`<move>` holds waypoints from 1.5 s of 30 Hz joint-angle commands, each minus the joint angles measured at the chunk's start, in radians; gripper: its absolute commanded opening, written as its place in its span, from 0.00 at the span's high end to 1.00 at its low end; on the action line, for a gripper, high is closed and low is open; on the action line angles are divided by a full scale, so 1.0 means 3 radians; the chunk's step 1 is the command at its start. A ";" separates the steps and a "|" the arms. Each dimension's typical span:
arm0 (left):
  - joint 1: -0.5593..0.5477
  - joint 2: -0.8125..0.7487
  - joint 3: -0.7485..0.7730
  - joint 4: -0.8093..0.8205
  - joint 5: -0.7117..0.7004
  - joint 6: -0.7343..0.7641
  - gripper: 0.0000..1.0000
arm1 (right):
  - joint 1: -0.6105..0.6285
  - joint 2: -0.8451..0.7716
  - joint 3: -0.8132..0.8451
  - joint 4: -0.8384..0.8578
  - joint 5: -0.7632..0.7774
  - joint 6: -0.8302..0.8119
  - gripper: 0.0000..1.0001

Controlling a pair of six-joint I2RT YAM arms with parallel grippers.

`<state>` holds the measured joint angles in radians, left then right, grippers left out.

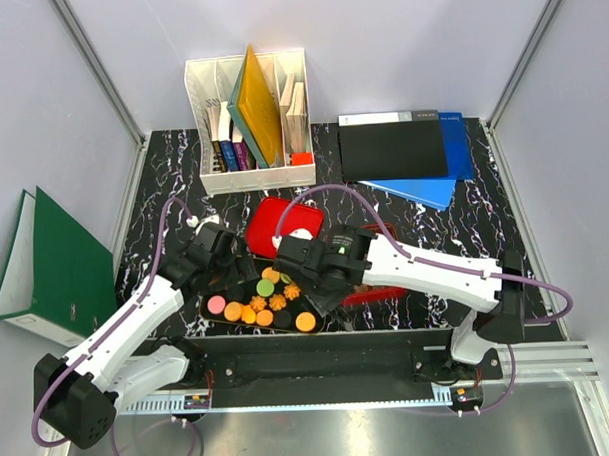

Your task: Pack the cookies

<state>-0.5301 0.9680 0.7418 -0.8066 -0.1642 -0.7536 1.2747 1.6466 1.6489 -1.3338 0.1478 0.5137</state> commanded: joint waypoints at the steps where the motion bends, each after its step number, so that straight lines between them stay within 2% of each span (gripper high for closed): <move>1: -0.0012 -0.0036 0.0043 0.0096 0.0051 -0.0019 0.02 | 0.0010 -0.0171 0.0174 -0.0513 0.0411 0.0006 0.75; 6: -0.0013 -0.0036 0.0038 0.0096 0.0056 -0.0024 0.02 | -0.0158 -0.0380 0.0036 -0.0621 0.0525 0.0072 0.76; 14: -0.0012 0.0051 0.0074 0.0117 0.0077 -0.0004 0.02 | -0.0812 -0.0789 -0.0393 -0.0596 0.0515 0.0175 0.76; 18: -0.0013 0.0082 0.0094 0.0122 0.0087 0.0012 0.02 | -0.0992 -0.0897 -0.0633 -0.0478 0.0443 0.0149 0.77; 32: -0.0013 0.0189 0.0130 0.0137 0.0113 0.0083 0.02 | -0.1074 -0.0984 -0.1094 -0.0146 0.0208 0.0169 0.76; 45: -0.0012 0.0204 0.0140 0.0142 0.0097 0.0124 0.02 | -0.1084 -0.0897 -0.1038 0.0079 0.0356 0.0226 0.79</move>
<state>-0.5301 1.0298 0.7460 -0.7918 -0.1566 -0.7322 0.9562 1.3800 1.3216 -1.3460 0.2245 0.5560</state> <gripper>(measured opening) 0.983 0.382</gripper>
